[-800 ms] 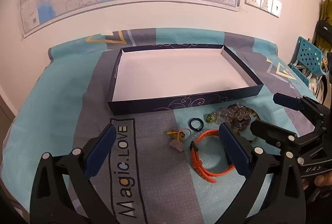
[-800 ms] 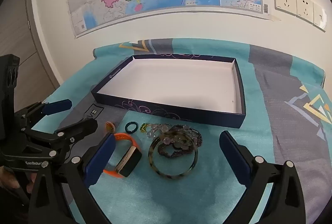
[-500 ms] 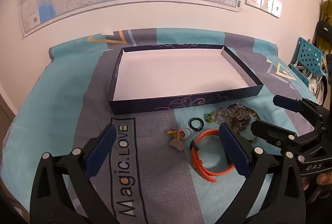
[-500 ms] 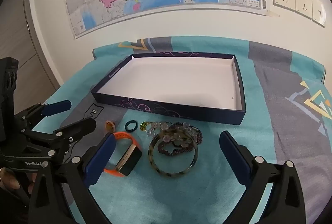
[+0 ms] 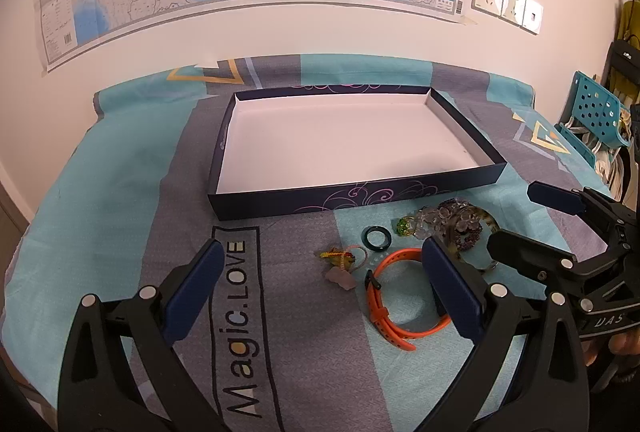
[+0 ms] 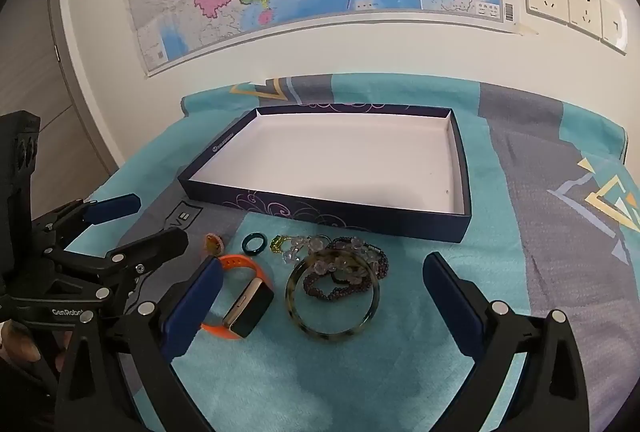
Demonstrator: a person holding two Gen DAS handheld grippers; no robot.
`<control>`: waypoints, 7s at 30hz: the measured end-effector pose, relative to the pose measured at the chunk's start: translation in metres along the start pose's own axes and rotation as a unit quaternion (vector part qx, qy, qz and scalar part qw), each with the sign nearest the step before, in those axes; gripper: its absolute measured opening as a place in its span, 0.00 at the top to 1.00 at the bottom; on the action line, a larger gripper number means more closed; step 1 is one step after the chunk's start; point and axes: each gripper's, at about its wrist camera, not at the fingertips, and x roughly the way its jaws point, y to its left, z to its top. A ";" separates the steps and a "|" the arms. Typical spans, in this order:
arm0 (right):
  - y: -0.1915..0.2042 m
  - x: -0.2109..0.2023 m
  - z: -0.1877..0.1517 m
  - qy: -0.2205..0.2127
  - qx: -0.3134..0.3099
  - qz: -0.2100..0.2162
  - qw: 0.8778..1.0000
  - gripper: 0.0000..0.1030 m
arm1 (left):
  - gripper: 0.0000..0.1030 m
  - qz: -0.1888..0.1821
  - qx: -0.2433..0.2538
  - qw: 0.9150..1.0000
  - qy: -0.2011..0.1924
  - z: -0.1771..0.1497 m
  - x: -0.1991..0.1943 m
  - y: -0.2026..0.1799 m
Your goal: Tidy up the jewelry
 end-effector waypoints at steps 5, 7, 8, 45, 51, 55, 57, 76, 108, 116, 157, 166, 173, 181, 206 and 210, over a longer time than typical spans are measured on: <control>-0.002 0.000 0.000 0.001 0.004 0.001 1.000 0.06 | 0.06 0.000 0.001 1.000 0.000 0.000 0.000 0.000; -0.003 0.000 0.000 0.002 0.005 0.002 1.000 0.06 | 0.06 -0.001 0.000 1.000 0.000 0.000 0.000 0.000; -0.004 0.000 0.000 0.002 0.006 0.003 1.000 0.06 | 0.06 -0.001 0.001 1.000 0.000 0.000 0.000 0.000; -0.005 0.004 0.000 0.007 0.006 0.008 1.000 0.06 | 0.06 -0.001 0.001 1.000 0.002 0.000 0.004 -0.001; -0.004 0.004 0.000 0.007 0.006 0.009 1.000 0.06 | 0.06 -0.002 0.002 1.000 0.003 -0.001 0.005 -0.003; -0.005 0.005 0.000 0.008 0.007 0.008 1.000 0.06 | 0.06 -0.003 0.002 1.000 0.003 -0.002 0.005 -0.004; -0.005 0.005 -0.001 0.008 0.007 0.009 1.000 0.06 | 0.06 -0.003 0.002 1.000 0.003 -0.002 0.006 -0.004; -0.008 0.005 -0.004 0.020 0.011 0.012 1.000 0.07 | 0.06 -0.021 0.007 1.000 0.013 -0.008 0.009 -0.004; -0.036 0.031 -0.012 0.088 0.057 0.048 0.993 0.91 | 0.86 -0.144 0.020 0.984 0.102 -0.031 0.033 -0.008; -0.041 0.024 -0.007 0.072 0.067 0.055 0.994 0.93 | 0.90 -0.147 0.021 0.984 0.096 -0.024 0.031 -0.006; -0.094 0.146 0.137 0.077 0.124 0.037 0.989 0.93 | 0.89 -0.096 0.067 0.991 0.066 0.130 0.154 0.026; -0.100 0.172 0.144 0.104 0.138 0.014 0.985 0.93 | 0.89 -0.079 0.081 0.990 0.089 0.146 0.182 0.024; -0.103 0.176 0.146 0.110 0.145 0.002 0.983 0.90 | 0.89 -0.070 0.087 0.988 0.105 0.155 0.193 0.018; -0.091 0.155 0.143 0.081 0.124 0.006 0.989 0.79 | 0.82 -0.056 0.075 0.988 0.120 0.157 0.203 0.017; -0.026 0.033 0.020 0.080 -0.044 0.065 0.994 0.63 | 0.38 -0.094 0.061 0.994 -0.020 0.066 0.038 0.037; -0.018 0.032 0.008 0.084 -0.060 0.052 0.993 0.63 | 0.38 -0.103 0.052 0.993 -0.004 0.044 0.036 0.035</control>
